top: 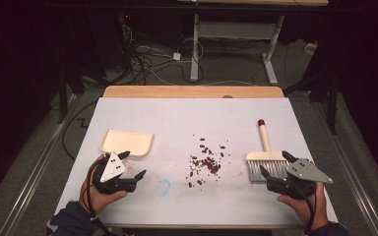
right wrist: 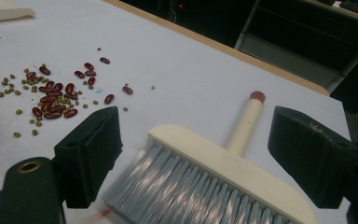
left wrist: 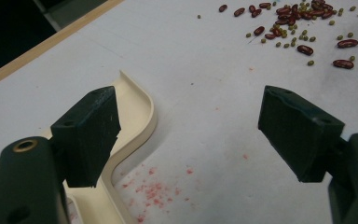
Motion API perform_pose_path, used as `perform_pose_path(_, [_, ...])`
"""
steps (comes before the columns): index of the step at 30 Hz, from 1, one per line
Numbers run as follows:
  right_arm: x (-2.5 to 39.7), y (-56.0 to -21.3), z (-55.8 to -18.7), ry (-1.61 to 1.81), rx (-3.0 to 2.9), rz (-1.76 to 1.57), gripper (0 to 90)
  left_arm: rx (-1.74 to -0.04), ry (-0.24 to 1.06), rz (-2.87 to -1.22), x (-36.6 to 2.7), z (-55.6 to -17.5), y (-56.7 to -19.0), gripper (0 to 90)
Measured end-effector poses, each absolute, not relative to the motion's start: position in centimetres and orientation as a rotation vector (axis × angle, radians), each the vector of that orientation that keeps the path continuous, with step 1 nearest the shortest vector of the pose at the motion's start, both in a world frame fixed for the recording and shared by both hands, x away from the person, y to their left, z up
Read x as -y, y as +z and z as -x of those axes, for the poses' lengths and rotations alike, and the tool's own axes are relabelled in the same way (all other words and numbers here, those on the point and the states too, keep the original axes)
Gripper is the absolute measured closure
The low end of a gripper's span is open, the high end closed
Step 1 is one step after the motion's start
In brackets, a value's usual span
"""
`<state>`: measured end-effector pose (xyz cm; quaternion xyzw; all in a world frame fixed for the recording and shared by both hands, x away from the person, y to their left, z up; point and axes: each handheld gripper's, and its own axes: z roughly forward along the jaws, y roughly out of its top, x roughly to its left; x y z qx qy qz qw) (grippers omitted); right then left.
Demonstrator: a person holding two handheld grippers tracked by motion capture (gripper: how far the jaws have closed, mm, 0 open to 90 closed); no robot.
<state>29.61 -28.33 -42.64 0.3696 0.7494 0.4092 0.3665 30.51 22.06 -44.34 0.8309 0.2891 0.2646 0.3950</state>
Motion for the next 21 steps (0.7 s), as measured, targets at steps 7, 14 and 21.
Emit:
perform_pose_path(7, [28.5,-42.7,-29.9,1.038,-1.938,-0.956,17.9,-0.725,0.667,-2.117,-22.0,-30.5,-44.4,20.4])
perform_pose_path(14, [28.6,-42.7,-30.6,1.023,-1.943,-0.993,18.0,-0.717,0.664,-2.13,-22.2,-30.1,-44.5,20.4])
perform_pose_path(21, [28.6,-41.5,-32.8,0.954,-1.945,-1.064,20.1,-0.709,0.665,-2.142,-22.1,-30.0,-44.6,20.4])
